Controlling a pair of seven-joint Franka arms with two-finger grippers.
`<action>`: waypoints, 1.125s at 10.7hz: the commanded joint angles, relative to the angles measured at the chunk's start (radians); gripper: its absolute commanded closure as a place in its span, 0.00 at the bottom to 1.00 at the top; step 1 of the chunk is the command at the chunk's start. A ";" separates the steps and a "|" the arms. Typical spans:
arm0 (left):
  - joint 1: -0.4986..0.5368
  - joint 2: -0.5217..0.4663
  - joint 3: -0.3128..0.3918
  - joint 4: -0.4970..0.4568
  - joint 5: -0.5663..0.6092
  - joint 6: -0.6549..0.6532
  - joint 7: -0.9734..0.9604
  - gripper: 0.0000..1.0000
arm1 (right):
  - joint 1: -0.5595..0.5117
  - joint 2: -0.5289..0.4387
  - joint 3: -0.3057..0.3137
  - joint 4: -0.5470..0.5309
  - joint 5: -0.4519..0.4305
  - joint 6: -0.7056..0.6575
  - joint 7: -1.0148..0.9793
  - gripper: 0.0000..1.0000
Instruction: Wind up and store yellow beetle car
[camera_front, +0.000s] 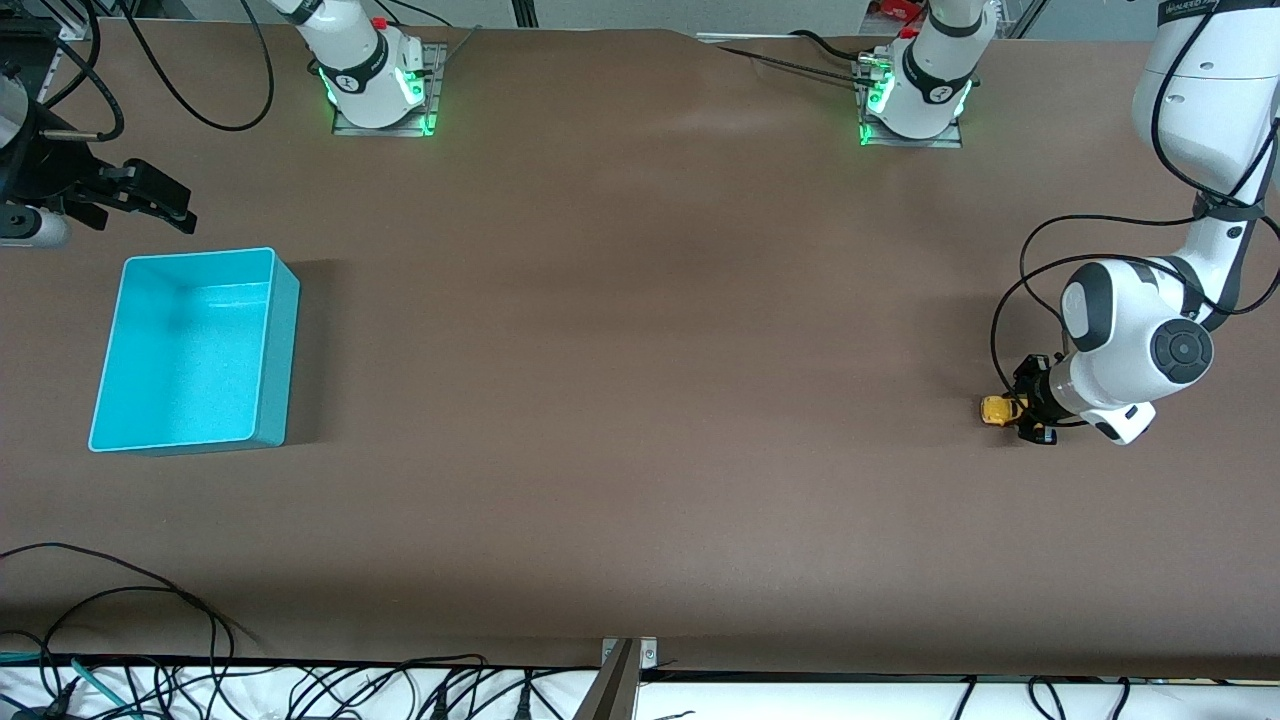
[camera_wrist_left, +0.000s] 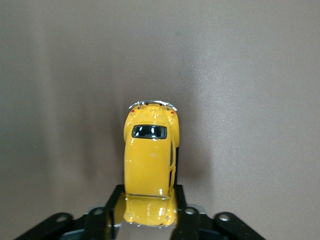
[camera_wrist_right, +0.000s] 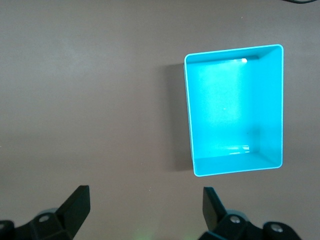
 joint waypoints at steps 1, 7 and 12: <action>0.001 0.008 0.002 0.017 0.029 -0.019 0.004 1.00 | -0.003 0.004 -0.002 0.015 0.015 -0.006 -0.005 0.00; -0.040 0.002 -0.027 0.062 0.010 -0.106 -0.058 1.00 | -0.005 0.004 -0.003 0.011 0.020 -0.008 -0.008 0.00; -0.155 0.014 -0.031 0.067 0.009 -0.111 -0.242 1.00 | -0.005 0.004 -0.002 0.011 0.018 -0.015 -0.004 0.00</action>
